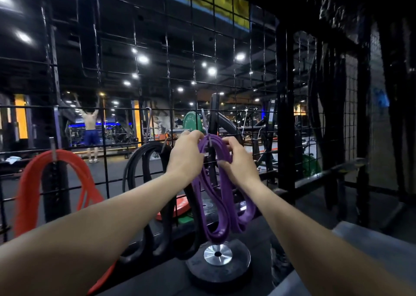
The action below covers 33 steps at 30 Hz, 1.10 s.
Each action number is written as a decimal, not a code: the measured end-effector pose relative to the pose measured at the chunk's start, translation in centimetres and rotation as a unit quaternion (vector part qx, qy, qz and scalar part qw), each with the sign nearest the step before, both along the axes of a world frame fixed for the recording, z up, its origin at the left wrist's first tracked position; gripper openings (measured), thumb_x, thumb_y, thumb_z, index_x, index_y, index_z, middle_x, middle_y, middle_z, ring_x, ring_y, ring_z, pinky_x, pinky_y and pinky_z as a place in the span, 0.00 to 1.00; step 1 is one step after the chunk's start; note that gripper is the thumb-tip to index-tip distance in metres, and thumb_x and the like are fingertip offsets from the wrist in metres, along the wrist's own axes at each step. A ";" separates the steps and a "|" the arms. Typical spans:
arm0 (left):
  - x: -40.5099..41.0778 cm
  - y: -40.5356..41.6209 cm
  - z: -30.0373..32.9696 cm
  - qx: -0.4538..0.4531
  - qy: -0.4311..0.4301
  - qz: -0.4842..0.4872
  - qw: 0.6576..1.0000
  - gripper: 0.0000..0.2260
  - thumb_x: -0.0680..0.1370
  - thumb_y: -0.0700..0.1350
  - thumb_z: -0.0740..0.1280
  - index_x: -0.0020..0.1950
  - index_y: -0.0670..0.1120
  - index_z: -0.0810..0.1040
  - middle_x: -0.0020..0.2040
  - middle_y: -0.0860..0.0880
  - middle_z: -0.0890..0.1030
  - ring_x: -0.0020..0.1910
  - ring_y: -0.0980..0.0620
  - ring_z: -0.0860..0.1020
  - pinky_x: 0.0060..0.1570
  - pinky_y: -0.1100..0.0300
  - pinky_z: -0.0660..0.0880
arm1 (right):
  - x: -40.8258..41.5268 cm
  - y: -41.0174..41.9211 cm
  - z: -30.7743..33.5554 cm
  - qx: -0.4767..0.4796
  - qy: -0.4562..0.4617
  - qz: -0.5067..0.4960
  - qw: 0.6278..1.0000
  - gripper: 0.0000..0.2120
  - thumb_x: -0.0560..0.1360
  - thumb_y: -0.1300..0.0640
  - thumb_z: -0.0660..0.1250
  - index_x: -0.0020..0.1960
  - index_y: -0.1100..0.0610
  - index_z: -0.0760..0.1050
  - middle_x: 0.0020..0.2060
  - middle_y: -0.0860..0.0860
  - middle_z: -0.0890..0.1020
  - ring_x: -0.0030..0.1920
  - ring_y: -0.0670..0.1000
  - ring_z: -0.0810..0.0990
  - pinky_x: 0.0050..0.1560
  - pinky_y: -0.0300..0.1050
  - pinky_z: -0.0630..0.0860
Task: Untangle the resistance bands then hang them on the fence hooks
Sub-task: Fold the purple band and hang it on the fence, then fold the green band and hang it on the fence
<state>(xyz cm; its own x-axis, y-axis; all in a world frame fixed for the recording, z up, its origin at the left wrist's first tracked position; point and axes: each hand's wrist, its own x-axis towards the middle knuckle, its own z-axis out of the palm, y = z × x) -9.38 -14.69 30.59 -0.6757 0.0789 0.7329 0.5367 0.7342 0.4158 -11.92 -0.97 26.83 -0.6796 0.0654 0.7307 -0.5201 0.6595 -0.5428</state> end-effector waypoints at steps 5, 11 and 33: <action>0.1 -0.1 -0.8 -0.002 -0.004 -0.028 1.000 0.25 0.73 0.31 0.66 0.68 0.47 0.71 0.61 0.49 0.73 0.60 0.49 0.74 0.61 0.58 0.72 | 0.3 1.0 -2.1 0.023 -0.045 -0.110 0.993 0.09 0.77 0.59 0.63 0.48 0.46 0.66 0.38 0.44 0.78 0.36 0.45 0.77 0.39 0.47 0.74; 0.6 -0.8 -1.7 0.035 0.006 -0.042 0.998 0.27 0.74 0.30 0.64 0.71 0.48 0.67 0.62 0.51 0.70 0.59 0.54 0.71 0.53 0.71 0.67 | 1.5 -1.0 -2.8 -0.006 -0.066 0.004 0.998 0.05 0.78 0.58 0.62 0.48 0.49 0.74 0.39 0.45 0.79 0.35 0.41 0.75 0.45 0.45 0.73; 5.9 2.4 -10.2 -0.093 -0.023 -0.142 0.985 0.28 0.73 0.36 0.66 0.72 0.48 0.64 0.74 0.54 0.60 0.71 0.53 0.62 0.67 0.56 0.66 | 10.3 3.7 -7.8 0.059 -0.173 -0.166 0.969 0.32 0.74 0.54 0.68 0.74 0.53 0.57 0.67 0.55 0.67 0.68 0.56 0.66 0.65 0.51 0.68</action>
